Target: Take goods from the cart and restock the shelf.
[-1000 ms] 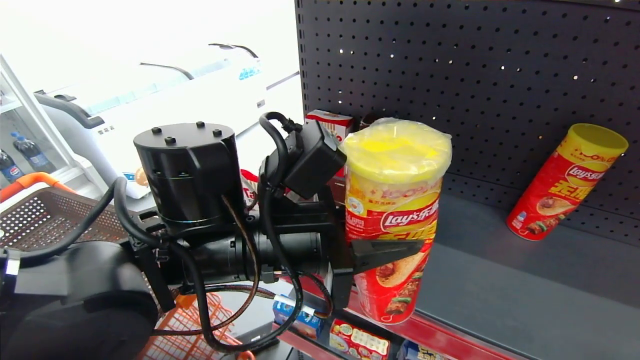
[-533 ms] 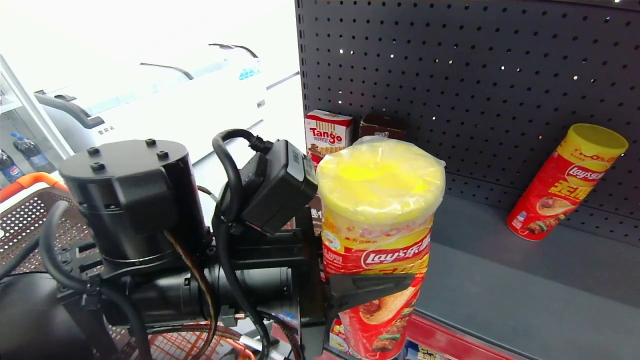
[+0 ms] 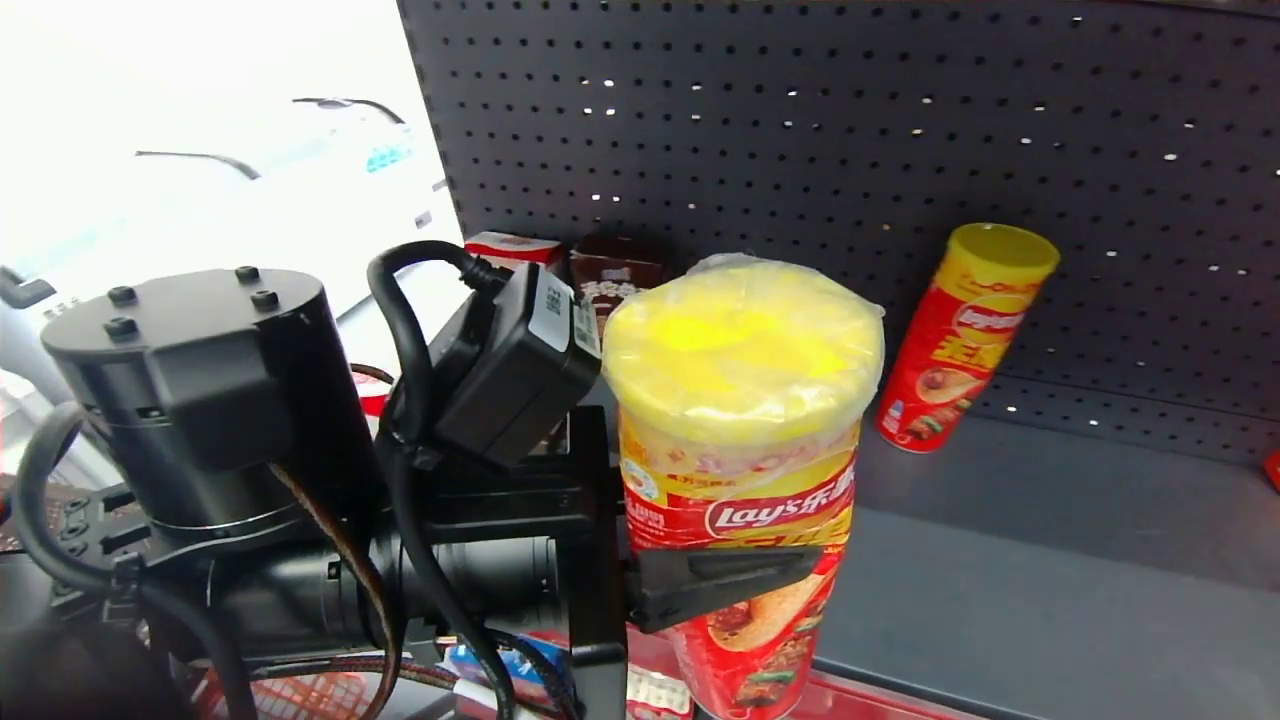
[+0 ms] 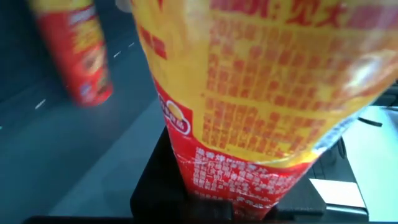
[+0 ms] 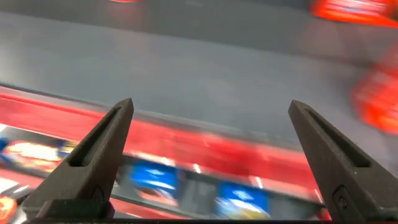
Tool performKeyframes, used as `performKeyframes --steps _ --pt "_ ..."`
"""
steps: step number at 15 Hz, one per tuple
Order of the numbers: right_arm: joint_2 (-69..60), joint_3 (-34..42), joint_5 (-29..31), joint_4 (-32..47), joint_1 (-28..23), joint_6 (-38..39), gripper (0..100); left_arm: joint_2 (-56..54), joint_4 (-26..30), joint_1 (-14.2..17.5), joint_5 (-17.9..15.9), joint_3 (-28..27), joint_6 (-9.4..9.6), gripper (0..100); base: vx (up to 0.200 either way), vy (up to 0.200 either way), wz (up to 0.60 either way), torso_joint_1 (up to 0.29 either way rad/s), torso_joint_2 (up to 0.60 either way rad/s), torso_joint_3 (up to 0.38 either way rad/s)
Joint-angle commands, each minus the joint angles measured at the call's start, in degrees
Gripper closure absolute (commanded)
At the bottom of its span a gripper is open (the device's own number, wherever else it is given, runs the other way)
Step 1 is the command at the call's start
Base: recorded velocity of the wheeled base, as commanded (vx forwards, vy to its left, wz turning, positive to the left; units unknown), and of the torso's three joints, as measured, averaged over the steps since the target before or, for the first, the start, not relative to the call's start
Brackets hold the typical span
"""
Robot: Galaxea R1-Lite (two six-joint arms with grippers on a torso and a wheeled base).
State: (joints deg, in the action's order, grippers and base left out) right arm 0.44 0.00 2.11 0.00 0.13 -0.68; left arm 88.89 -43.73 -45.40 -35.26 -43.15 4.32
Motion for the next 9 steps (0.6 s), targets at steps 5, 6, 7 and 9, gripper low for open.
performKeyframes --steps 5,6,7,9 --pt "0.09 0.0 0.0 0.0 -0.05 -0.02 0 -0.04 -0.13 0.49 0.01 0.18 -0.1 100 0.0 0.0 -0.24 0.0 0.0 0.002" --pt "0.09 0.0 0.0 0.0 -0.05 -0.02 0 -0.04 -0.13 0.57 0.01 0.35 -0.01 100 0.0 0.0 0.0 0.0 0.0 0.0" --pt "0.09 0.0 0.0 0.0 -0.05 -0.02 0 -0.12 -0.13 0.66 0.01 0.44 -0.1 100 0.0 0.0 0.0 0.0 0.0 0.0" --pt "0.09 0.0 0.0 0.0 -0.05 -0.02 0 -0.12 -0.13 0.75 0.01 0.44 -0.01 100 0.0 0.0 0.0 0.0 0.0 0.0"
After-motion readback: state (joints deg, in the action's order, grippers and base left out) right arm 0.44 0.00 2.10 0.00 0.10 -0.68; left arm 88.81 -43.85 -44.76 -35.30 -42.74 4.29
